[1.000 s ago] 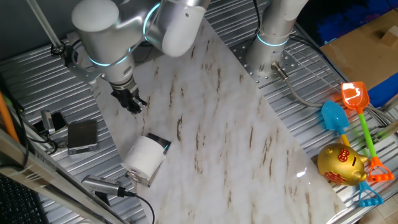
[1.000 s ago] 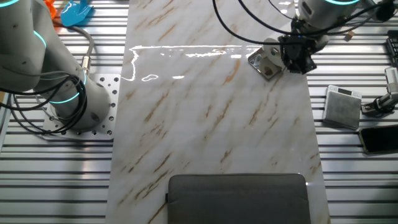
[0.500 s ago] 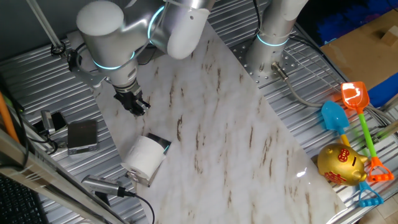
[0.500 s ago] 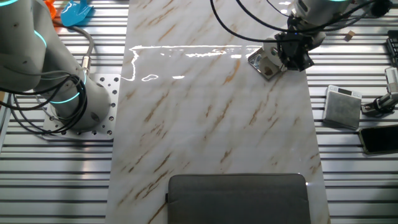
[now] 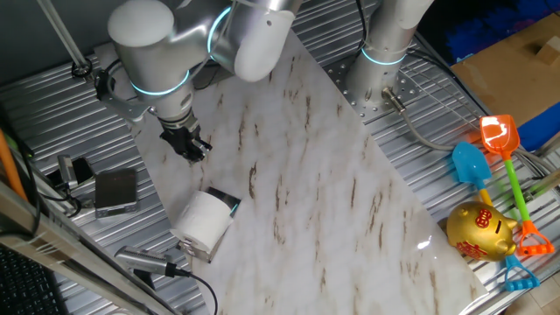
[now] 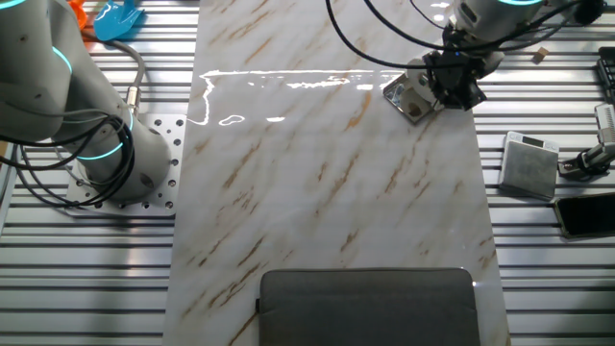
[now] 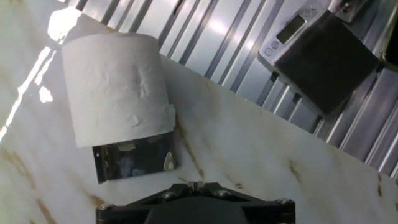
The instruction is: Take the roll of paper down from the shelf
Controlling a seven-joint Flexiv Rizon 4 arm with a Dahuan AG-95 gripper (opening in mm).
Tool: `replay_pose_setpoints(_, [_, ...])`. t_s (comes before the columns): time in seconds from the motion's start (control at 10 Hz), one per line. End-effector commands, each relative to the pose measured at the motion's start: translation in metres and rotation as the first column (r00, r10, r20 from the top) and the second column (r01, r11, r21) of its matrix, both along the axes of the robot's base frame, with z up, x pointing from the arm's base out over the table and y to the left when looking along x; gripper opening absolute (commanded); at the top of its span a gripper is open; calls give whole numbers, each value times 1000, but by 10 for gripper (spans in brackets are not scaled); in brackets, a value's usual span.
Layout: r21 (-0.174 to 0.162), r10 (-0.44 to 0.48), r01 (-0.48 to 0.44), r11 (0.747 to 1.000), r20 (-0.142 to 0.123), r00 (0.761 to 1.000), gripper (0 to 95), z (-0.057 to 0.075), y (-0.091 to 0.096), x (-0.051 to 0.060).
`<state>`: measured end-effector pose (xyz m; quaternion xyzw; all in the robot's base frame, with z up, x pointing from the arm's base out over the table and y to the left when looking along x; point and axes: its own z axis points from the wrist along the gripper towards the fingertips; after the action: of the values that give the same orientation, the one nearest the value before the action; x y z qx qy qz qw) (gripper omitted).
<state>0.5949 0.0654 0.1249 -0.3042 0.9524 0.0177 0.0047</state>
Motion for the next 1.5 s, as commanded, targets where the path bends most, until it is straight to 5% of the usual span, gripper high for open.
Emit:
replay_pose_setpoints(0.1, [-2,139,-140,990,-18,990,0,0,0,1])
replay_pose_setpoints(0.7, [-1,155,-155,988,-22,988,0,0,0,1])
replay_pose_setpoints(1.2, [3,139,-139,990,-34,990,0,10,54,10])
replay_pose_setpoints(1.3, [1,143,-143,990,-33,989,190,10,60,10])
replay_pose_setpoints(1.4, [24,150,-149,989,-22,988,570,8,70,12])
replay_pose_setpoints(1.5, [28,149,-148,989,-21,989,760,7,71,12])
